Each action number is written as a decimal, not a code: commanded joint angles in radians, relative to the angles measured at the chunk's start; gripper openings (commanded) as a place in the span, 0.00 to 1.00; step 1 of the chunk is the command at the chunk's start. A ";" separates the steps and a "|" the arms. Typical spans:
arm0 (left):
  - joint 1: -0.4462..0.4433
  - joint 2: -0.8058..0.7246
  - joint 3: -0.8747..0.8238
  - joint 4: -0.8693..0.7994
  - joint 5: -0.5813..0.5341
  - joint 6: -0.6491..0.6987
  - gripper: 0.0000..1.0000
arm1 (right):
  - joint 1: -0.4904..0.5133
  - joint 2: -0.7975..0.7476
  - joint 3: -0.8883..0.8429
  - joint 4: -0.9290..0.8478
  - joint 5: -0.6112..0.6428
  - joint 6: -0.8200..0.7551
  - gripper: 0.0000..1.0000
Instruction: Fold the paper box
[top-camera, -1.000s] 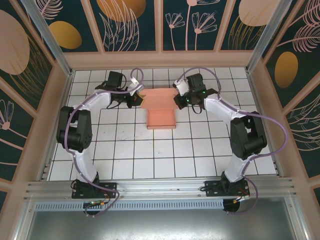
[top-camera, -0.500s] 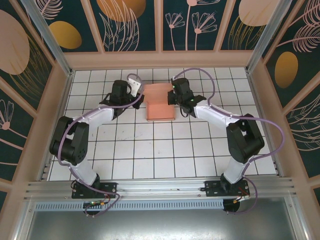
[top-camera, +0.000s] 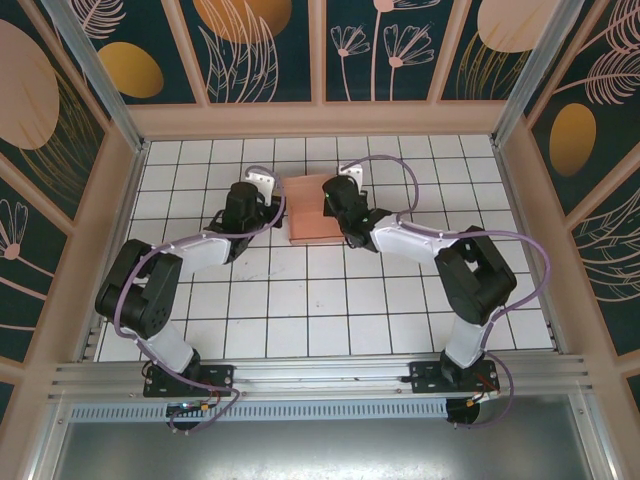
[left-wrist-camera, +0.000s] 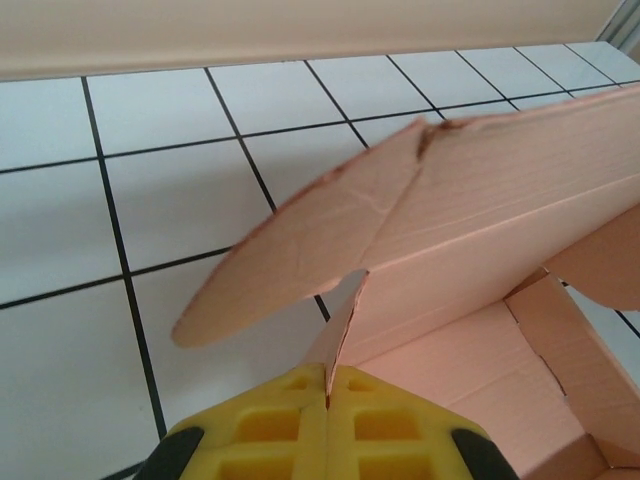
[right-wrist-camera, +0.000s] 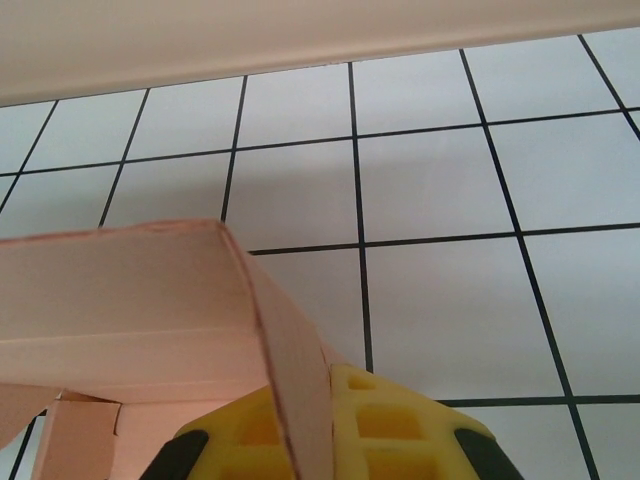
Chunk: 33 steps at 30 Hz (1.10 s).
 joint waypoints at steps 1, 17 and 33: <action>-0.004 -0.019 -0.042 0.099 -0.092 -0.077 0.00 | 0.010 0.003 -0.052 0.103 0.125 0.054 0.00; -0.086 0.015 -0.086 0.149 -0.264 -0.190 0.00 | 0.056 -0.028 -0.296 0.322 0.203 0.098 0.00; -0.162 0.032 -0.087 0.120 -0.360 -0.238 0.00 | 0.077 -0.046 -0.393 0.410 0.199 0.109 0.00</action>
